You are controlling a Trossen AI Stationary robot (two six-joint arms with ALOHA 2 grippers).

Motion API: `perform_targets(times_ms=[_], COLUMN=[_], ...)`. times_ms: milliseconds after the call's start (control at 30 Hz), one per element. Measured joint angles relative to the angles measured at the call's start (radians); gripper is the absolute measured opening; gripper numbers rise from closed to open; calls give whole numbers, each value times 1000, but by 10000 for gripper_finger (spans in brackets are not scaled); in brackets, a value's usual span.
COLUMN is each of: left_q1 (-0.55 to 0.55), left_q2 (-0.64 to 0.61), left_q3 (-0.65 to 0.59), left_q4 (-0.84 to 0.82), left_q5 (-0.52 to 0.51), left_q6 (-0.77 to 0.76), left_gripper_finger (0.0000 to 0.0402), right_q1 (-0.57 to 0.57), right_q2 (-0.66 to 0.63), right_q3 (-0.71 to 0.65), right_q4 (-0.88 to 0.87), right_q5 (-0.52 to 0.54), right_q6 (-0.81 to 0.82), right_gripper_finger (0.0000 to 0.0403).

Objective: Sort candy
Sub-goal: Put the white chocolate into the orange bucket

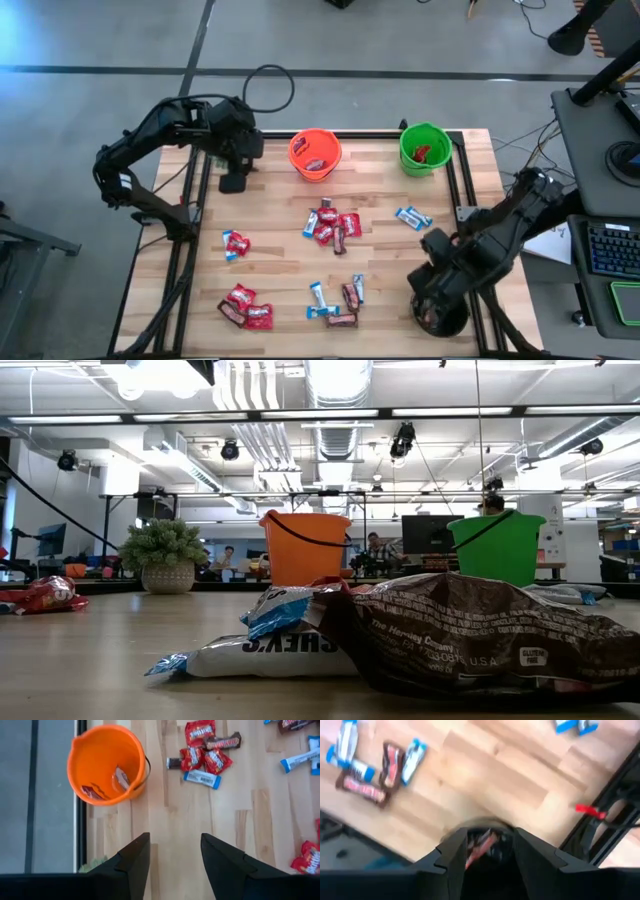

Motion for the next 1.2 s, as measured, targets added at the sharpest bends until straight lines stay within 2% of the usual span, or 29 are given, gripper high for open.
perform_targets(times_ms=[300,500,733,967,1200], left_q1=[0,0,0,1,2], left_q2=[-6,-6,-6,-6,-6], left_q3=[0,0,0,0,0], left_q4=[-12,-11,-11,-11,-11], left_q5=[-1,-1,0,0,-1], left_q6=[-17,-17,-17,-12,9], left_gripper_finger=[204,212,208,208,208], right_q1=[-157,-241,-327,-457,-633], right_q2=[3,3,3,3,1], right_q3=[-2,-3,-11,-80,-178], right_q4=[2,1,1,1,3], right_q5=[34,60,90,107,27], right_q6=[-226,-379,-509,-641,-838], right_gripper_finger=[203,227,231,229,228])
